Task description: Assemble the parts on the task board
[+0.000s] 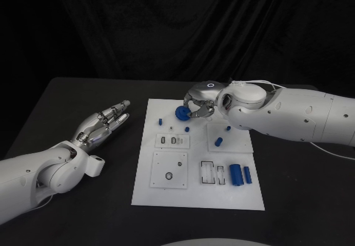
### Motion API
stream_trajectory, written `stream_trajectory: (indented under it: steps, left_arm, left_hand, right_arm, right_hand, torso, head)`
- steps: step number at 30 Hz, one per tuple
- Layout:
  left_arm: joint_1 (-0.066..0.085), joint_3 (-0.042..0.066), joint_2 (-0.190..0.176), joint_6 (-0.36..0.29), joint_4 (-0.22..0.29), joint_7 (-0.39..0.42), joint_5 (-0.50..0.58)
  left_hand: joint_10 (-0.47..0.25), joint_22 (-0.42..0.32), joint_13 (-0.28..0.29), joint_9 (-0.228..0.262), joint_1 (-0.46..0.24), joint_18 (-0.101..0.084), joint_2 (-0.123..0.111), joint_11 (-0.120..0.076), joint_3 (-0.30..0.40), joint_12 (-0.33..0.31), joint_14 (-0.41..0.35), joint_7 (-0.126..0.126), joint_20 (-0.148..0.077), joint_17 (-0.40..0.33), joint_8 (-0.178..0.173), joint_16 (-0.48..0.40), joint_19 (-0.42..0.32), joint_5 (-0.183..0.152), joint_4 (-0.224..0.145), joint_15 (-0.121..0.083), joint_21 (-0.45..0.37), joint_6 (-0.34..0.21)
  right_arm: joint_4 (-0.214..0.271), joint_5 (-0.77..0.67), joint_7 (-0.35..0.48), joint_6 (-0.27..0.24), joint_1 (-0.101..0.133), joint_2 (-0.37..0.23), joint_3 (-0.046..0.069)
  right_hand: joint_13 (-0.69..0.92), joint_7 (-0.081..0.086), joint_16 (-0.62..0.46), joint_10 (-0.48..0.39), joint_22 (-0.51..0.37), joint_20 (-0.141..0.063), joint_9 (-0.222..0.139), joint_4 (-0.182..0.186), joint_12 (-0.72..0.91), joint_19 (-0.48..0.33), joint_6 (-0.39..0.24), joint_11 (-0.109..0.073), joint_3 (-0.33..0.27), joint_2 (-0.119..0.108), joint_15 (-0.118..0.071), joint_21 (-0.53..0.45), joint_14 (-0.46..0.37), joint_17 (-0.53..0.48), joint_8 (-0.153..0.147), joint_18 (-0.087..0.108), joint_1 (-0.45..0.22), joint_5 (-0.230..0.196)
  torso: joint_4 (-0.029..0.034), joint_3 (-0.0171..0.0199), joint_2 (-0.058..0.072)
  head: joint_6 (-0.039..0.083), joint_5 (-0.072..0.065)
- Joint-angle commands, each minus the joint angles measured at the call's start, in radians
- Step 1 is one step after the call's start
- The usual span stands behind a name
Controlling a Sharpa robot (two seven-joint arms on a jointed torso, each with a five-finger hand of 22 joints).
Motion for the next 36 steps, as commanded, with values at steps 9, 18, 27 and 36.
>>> stream_trajectory:
  steps: [9, 18, 27, 36]
  left_arm:
    - [0.000, 0.001, 0.003, 0.013, -0.002, 0.162, -0.002]
    - [0.000, 0.001, 0.005, 0.015, -0.005, 0.162, -0.002]
    - [0.000, 0.001, 0.007, 0.015, -0.007, 0.162, -0.002]
    - [0.000, 0.001, 0.008, 0.014, -0.007, 0.164, -0.002]
  left_hand:
    - [-0.002, 0.002, -0.001, 0.000, 0.010, 0.019, -0.003, 0.008, 0.006, -0.004, 0.001, 0.010, 0.008, -0.001, -0.001, -0.004, 0.001, 0.005, -0.001, 0.009, -0.001, 0.001]
    - [-0.002, 0.002, -0.001, 0.000, 0.011, 0.019, -0.003, 0.008, 0.007, -0.004, 0.001, 0.015, 0.009, -0.001, -0.001, -0.004, 0.001, 0.006, -0.002, 0.009, -0.001, 0.001]
    - [-0.002, 0.002, -0.001, 0.001, 0.011, 0.019, -0.003, 0.008, 0.008, -0.003, 0.001, 0.016, 0.009, -0.001, -0.001, -0.004, 0.001, 0.006, -0.002, 0.009, -0.001, 0.002]
    - [-0.003, 0.002, -0.001, 0.000, 0.012, 0.019, -0.003, 0.009, 0.009, -0.004, 0.001, 0.014, 0.010, -0.001, -0.002, -0.004, 0.001, 0.006, -0.003, 0.009, -0.001, -0.002]
  right_arm:
    - [0.001, -0.004, -0.004, 0.024, -0.006, -0.002, 0.000]
    - [0.003, -0.004, 0.005, 0.019, -0.007, -0.003, 0.000]
    - [0.001, -0.004, 0.004, 0.049, -0.009, -0.006, 0.000]
    - [0.000, -0.004, 0.003, 0.068, -0.017, -0.010, 0.000]
  right_hand:
    - [0.263, -0.001, 0.003, 0.104, 0.215, 0.009, -0.061, -0.003, 0.003, 0.049, -0.126, 0.007, 0.024, -0.018, 0.006, -0.032, 0.106, 0.263, -0.082, 0.003, -0.020, -0.038]
    - [0.263, -0.016, 0.003, 0.104, 0.203, 0.002, -0.116, -0.010, 0.003, 0.034, -0.224, -0.005, 0.026, -0.014, -0.003, -0.058, 0.106, 0.263, -0.082, 0.010, -0.019, -0.058]
    - [0.263, -0.031, 0.003, 0.104, 0.196, -0.004, -0.149, -0.009, 0.003, 0.025, -0.271, -0.015, 0.028, -0.009, -0.010, -0.073, 0.106, 0.263, -0.084, 0.014, -0.021, -0.058]
    - [0.263, -0.033, 0.003, 0.104, 0.206, -0.015, -0.141, -0.013, 0.003, 0.036, -0.116, -0.022, 0.045, -0.004, -0.019, -0.059, 0.106, 0.263, -0.051, 0.009, -0.026, -0.009]
  torso:
    - [-0.0007, -0.0001, 0.000]
    - [-0.0005, -0.0003, 0.000]
    - [-0.0003, -0.0003, 0.000]
    - [0.0001, -0.0008, 0.000]
  head:
    - [-0.003, 0.002]
    - [-0.005, 0.000]
    - [-0.008, 0.000]
    - [-0.011, -0.001]
